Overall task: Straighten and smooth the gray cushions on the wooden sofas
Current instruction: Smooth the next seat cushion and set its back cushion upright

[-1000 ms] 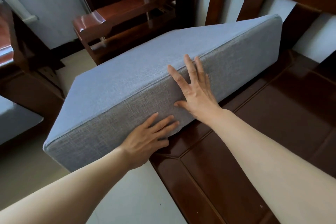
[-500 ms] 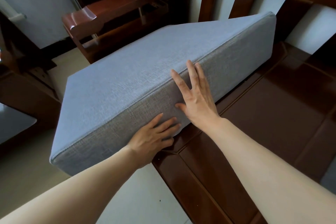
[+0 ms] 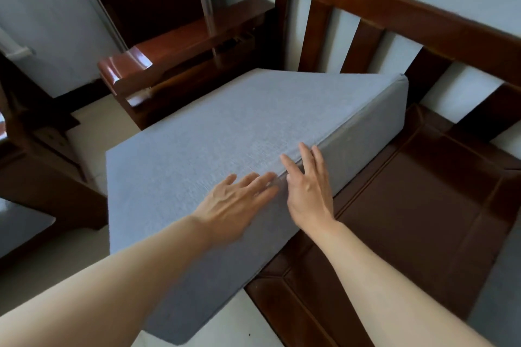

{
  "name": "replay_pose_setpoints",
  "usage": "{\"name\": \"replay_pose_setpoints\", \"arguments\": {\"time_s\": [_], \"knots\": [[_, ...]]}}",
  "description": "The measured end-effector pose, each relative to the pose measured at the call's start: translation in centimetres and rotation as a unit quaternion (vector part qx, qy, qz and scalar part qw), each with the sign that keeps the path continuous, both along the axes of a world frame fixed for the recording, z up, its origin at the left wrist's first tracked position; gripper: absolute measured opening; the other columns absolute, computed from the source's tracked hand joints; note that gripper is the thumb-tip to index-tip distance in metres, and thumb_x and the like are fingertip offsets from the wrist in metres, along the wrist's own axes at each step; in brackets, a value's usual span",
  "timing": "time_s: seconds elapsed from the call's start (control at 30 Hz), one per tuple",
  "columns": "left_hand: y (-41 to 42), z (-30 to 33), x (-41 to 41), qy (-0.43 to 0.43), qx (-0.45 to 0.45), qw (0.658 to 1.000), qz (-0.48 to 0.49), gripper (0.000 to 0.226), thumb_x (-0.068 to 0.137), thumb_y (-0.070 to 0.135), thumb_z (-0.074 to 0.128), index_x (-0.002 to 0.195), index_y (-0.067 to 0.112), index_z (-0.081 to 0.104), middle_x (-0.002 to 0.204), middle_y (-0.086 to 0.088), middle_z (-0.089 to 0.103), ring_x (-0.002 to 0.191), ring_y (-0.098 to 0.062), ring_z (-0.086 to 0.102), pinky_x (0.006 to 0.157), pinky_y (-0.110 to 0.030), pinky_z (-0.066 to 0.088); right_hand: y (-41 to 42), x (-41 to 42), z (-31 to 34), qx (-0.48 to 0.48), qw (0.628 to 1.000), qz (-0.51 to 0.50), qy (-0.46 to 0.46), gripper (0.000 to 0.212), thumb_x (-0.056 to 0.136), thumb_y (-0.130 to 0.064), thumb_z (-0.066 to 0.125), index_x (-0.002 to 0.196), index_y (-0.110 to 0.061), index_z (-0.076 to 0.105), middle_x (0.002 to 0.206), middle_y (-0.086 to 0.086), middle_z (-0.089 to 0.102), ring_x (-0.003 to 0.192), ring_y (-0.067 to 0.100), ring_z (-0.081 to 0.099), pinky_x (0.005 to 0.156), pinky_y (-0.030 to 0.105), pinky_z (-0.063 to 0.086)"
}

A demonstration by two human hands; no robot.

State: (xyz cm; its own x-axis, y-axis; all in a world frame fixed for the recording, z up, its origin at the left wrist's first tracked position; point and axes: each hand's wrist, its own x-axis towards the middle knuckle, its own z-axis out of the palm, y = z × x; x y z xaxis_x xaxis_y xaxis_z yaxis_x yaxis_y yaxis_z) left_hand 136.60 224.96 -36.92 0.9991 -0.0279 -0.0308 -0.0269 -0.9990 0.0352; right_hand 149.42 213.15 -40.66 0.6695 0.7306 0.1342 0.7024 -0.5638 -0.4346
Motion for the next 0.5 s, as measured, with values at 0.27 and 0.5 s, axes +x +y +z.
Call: {"name": "replay_pose_setpoints", "arguments": {"time_s": [0.27, 0.5], "knots": [[5.5, -0.9, 0.2, 0.072, -0.128, 0.985, -0.095, 0.056, 0.100, 0.033, 0.027, 0.153, 0.027, 0.010, 0.160, 0.012, 0.007, 0.145, -0.010, 0.012, 0.104, -0.033, 0.033, 2.6, -3.3, 1.3, -0.013, 0.979, -0.188, 0.074, 0.045, 0.101, -0.014, 0.037, 0.145, -0.023, 0.039, 0.161, 0.004, 0.005, 0.146, 0.027, 0.013, 0.114, 0.039, 0.029], [10.4, -1.1, 3.1, 0.122, -0.112, 0.976, -0.140, 0.070, 0.096, 0.013, 0.042, 0.152, 0.029, 0.003, 0.160, 0.013, -0.004, 0.145, -0.010, 0.008, 0.107, -0.032, 0.031, 7.1, -6.4, 2.6, 0.032, 0.888, -0.364, 0.279, 0.081, 0.097, -0.036, 0.051, 0.151, -0.033, -0.010, 0.160, 0.013, -0.009, 0.147, 0.027, 0.007, 0.115, 0.035, 0.017]]}}
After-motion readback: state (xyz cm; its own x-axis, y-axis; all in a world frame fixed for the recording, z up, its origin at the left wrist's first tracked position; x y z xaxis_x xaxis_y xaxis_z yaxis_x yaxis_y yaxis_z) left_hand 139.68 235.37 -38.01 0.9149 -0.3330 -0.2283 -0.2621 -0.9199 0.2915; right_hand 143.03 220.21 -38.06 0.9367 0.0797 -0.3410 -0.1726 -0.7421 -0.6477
